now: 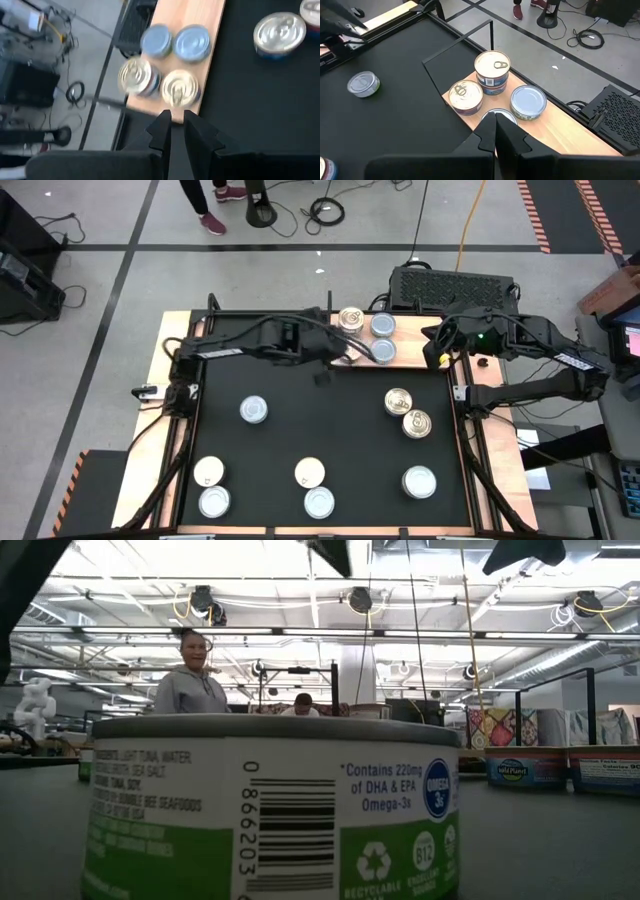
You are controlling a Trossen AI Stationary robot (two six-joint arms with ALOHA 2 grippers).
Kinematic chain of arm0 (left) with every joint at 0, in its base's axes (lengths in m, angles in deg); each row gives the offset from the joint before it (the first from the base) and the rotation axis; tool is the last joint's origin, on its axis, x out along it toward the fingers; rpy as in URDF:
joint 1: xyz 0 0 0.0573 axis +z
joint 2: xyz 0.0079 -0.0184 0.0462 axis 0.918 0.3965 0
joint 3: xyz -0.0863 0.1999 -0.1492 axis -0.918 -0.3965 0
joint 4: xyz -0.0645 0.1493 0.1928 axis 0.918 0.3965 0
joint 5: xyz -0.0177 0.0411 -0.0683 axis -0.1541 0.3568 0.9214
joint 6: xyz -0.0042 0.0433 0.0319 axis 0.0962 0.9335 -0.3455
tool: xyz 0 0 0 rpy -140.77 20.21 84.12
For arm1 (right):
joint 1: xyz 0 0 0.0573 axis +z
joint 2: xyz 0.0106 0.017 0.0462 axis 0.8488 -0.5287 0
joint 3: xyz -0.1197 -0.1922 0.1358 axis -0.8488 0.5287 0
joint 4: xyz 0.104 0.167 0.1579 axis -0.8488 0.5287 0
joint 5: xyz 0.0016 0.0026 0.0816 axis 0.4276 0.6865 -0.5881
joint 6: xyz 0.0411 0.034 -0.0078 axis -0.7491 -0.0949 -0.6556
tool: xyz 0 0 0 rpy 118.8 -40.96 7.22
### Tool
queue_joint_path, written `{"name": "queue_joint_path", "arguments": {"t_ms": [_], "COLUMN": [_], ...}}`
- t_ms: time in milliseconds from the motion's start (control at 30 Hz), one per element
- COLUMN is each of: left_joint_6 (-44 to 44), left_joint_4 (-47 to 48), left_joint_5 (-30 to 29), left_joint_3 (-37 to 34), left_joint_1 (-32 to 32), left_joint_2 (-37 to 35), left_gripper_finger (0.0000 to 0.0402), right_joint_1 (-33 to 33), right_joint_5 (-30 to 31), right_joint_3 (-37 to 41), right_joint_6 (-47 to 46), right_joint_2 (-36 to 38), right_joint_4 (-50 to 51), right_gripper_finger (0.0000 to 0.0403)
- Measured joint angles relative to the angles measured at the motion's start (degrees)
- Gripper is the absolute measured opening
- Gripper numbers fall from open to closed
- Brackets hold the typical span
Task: Stack canned seafood by type on shelf
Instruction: Stack the blue pink tuna can on top of the other blue pink tuna can on the shelf
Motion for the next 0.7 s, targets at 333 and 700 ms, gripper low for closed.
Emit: {"name": "queue_joint_path", "arguments": {"t_ms": [333, 700], "left_joint_6": [-6.50, -22.98], "left_joint_4": [4.34, -24.00], "left_joint_5": [-1.25, 1.43], "left_joint_3": [-13.60, -62.83], "left_joint_1": [-4.58, -12.44], "left_joint_2": [-14.70, -46.93], "left_gripper_finger": [0.0054, 0.0054], "right_joint_1": [6.26, 20.07], "right_joint_5": [-6.45, -7.25], "right_joint_3": [-0.02, -0.02], "right_joint_6": [-0.75, -9.95], "right_joint_2": [-6.81, -17.99], "right_joint_4": [-7.55, -12.59], "right_gripper_finger": [0.0000, 0.0000]}}
